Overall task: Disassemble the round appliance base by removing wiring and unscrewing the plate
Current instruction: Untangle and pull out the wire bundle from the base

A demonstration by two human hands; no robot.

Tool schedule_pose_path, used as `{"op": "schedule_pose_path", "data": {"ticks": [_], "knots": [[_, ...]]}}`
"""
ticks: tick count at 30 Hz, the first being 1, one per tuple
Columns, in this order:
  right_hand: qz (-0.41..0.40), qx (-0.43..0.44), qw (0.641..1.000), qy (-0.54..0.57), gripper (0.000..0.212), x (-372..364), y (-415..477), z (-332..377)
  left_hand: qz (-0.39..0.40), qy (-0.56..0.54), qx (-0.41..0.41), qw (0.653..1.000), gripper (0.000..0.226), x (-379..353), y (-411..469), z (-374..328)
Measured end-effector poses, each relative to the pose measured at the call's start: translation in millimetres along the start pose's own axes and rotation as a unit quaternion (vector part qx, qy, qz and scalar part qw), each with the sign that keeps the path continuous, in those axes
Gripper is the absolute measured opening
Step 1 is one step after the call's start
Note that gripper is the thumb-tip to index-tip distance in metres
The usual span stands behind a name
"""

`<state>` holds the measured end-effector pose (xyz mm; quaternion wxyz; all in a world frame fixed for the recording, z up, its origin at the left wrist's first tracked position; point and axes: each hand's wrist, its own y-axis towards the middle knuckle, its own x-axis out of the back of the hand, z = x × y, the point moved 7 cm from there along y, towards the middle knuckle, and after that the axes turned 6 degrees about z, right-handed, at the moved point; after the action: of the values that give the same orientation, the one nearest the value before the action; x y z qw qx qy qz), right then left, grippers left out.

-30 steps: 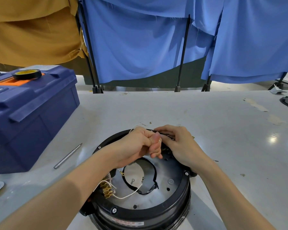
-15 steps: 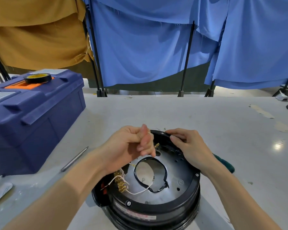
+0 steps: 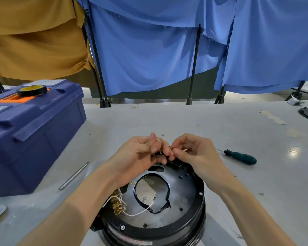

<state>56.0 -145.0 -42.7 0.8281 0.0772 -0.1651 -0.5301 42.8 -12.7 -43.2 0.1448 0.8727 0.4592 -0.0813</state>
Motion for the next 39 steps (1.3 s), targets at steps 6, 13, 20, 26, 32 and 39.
{"op": "schedule_pose_path", "data": {"ticks": [6,13,20,26,32,39], "knots": [[-0.059,-0.036,0.997,0.034,0.033,10.4,0.7,-7.6,-0.080,0.120,0.039,0.989,0.042,10.9,-2.9,1.3],[-0.177,-0.048,0.980,0.071,0.032,24.8,-2.4,-11.9,-0.110,0.346,0.152,0.919,0.042,14.8,-6.3,3.6],[-0.200,-0.079,0.968,0.127,0.032,24.8,-2.9,-23.3,-0.116,0.590,0.168,0.781,0.038,16.2,7.5,1.6],[-0.274,-0.085,0.952,0.107,0.022,53.1,-1.4,-29.5,-0.132,0.492,0.093,0.856,0.022,13.4,9.5,-4.5],[-0.364,-0.125,0.923,0.031,0.023,96.1,10.3,-57.1,-0.224,0.669,0.014,0.709,0.049,24.8,5.9,-22.6],[-0.281,-0.181,0.905,-0.263,0.009,77.5,29.2,-85.7,-0.176,0.735,0.075,0.651,0.050,35.6,8.0,-0.4]]}}
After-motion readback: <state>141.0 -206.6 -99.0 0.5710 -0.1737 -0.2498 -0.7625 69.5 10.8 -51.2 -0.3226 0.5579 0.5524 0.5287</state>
